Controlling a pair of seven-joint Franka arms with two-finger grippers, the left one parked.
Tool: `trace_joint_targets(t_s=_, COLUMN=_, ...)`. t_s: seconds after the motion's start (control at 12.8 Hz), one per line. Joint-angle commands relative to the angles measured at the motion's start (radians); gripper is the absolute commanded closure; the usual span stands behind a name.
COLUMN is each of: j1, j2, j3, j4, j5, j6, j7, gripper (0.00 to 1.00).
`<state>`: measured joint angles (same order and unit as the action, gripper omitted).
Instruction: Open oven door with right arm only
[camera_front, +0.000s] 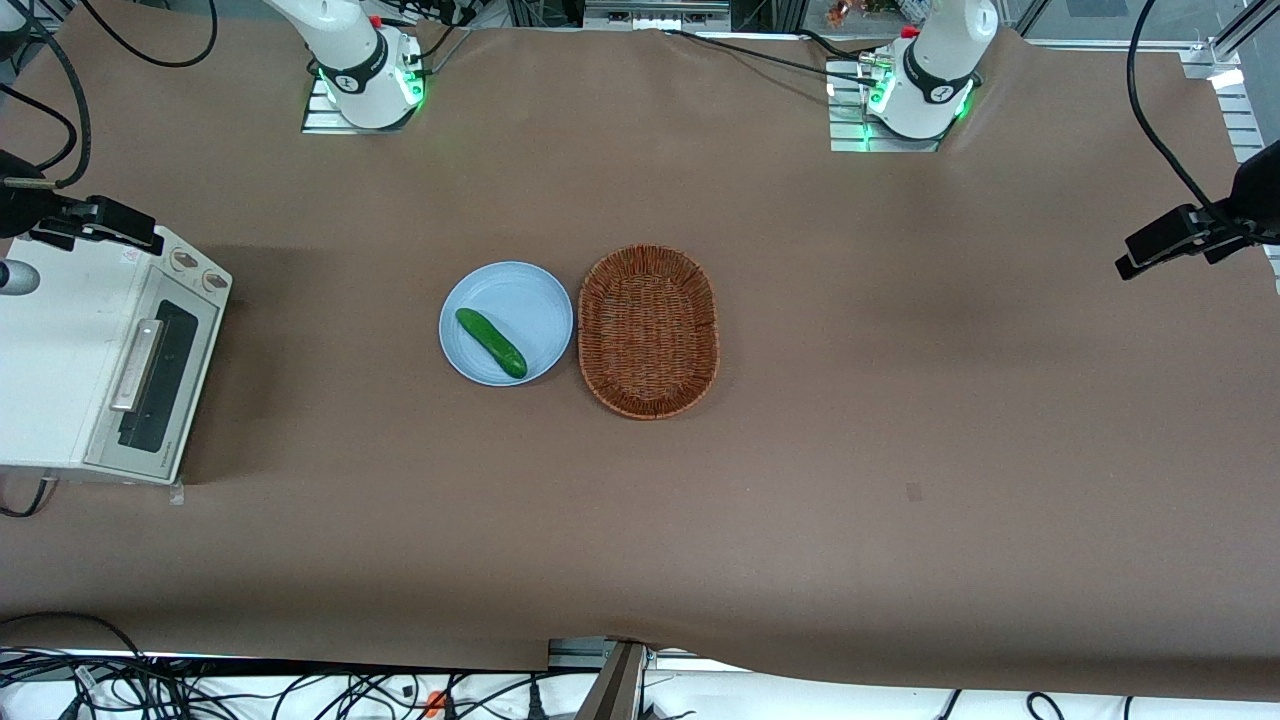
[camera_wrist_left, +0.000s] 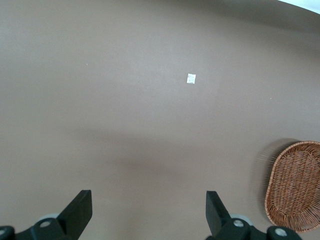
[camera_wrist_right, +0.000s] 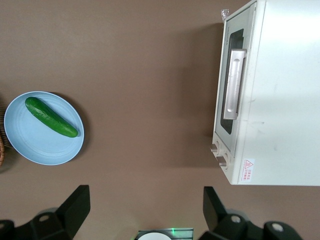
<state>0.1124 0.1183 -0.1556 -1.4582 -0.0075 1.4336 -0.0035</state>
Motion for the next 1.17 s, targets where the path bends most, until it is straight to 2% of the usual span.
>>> trace_joint_targets(t_s=0.0, j1=-0.019, j2=0.004, j3=0.007, j4=0.018, j5=0.023, j6=-0.016, j7=-0.019, gripper=0.00)
trace_joint_targets(t_s=1.09, j1=-0.017, j2=0.011, j3=0.011, j4=0.007, j5=0.023, j6=-0.030, j7=-0.020, gripper=0.00)
